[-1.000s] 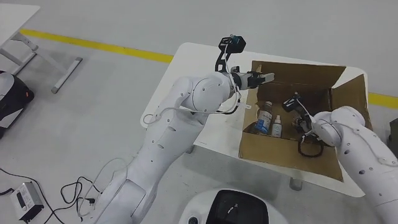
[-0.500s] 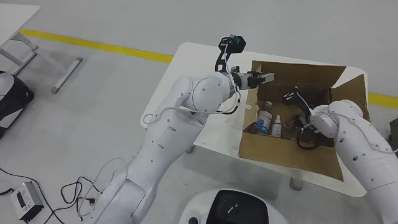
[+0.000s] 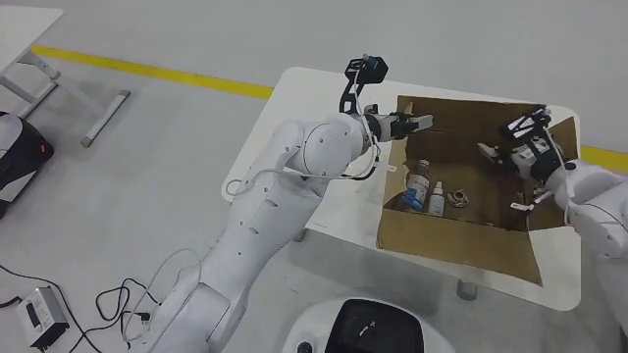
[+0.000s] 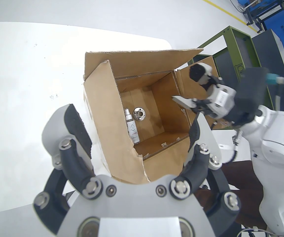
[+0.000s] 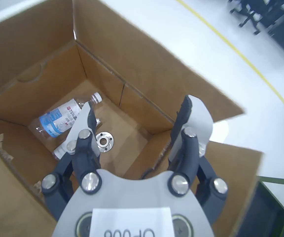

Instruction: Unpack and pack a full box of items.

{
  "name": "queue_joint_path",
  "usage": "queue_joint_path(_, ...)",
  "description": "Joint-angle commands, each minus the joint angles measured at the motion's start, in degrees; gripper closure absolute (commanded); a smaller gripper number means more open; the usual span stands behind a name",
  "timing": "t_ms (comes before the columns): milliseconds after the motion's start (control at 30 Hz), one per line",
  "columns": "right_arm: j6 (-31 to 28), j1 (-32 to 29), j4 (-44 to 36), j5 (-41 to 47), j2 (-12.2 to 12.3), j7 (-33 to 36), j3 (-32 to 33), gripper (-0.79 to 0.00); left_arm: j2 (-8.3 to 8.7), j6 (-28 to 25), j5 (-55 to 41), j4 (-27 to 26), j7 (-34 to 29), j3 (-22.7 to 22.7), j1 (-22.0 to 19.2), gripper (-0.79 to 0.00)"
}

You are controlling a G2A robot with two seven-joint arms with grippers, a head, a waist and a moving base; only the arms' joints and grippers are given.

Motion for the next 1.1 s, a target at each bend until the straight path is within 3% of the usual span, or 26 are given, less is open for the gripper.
queue_joint_path(0, -1.5, -6.3, -7.1, 1.4, 1.1, -1.5, 6.9, 0.0, 0.0, 0.0, 0.0, 0.0, 0.0, 0.0, 0.0, -0.785)
queue_joint_path(233, -8.4, -15.5, -12.7, 7.6, 2.7, -7.1, 17.6, 0.0, 0.0, 0.0, 0.0, 0.0, 0.0, 0.0, 0.0, -0.785)
queue_joint_path(533, -9.5, -16.0, -12.3, 8.8, 2.7, -7.4, 18.0, 0.0, 0.0, 0.0, 0.0, 0.0, 0.0, 0.0, 0.0, -0.785)
queue_joint_path(600, -8.2, -16.6, -12.5, 9.2, 2.7, -9.3, 18.3, 0.0, 0.0, 0.0, 0.0, 0.0, 0.0, 0.0, 0.0, -0.785)
queue_joint_path(733, -0.5, -19.7, -11.7, 8.8, 2.3, -21.7, 22.6, 0.0, 0.04, -2.6, -2.0, -0.9, 1.2, 0.2, 1.5, -0.785)
queue_joint_path(833, 3.1, -22.2, -11.0, 8.3, 2.3, -26.2, 26.1, 0.0, 0.25, -3.7, 0.3, -0.8, 1.6, 0.7, 1.9, -0.763)
queue_joint_path(867, 3.9, -22.9, -10.7, 8.7, 2.3, -27.8, 27.2, 0.0, 0.33, -3.9, 1.3, -0.8, 1.7, 0.8, 2.0, -0.308)
queue_joint_path(933, 4.9, -24.5, -9.7, 8.4, 2.3, -29.3, 29.1, 0.0, 0.55, -4.9, 4.5, -1.1, 2.6, 1.2, 2.2, 0.0)
queue_joint_path(1067, 7.9, -26.9, -7.6, 8.3, 2.3, -30.8, 32.1, 0.0, 1.17, -5.8, 12.0, -1.6, 4.5, 0.8, 3.5, 0.0)
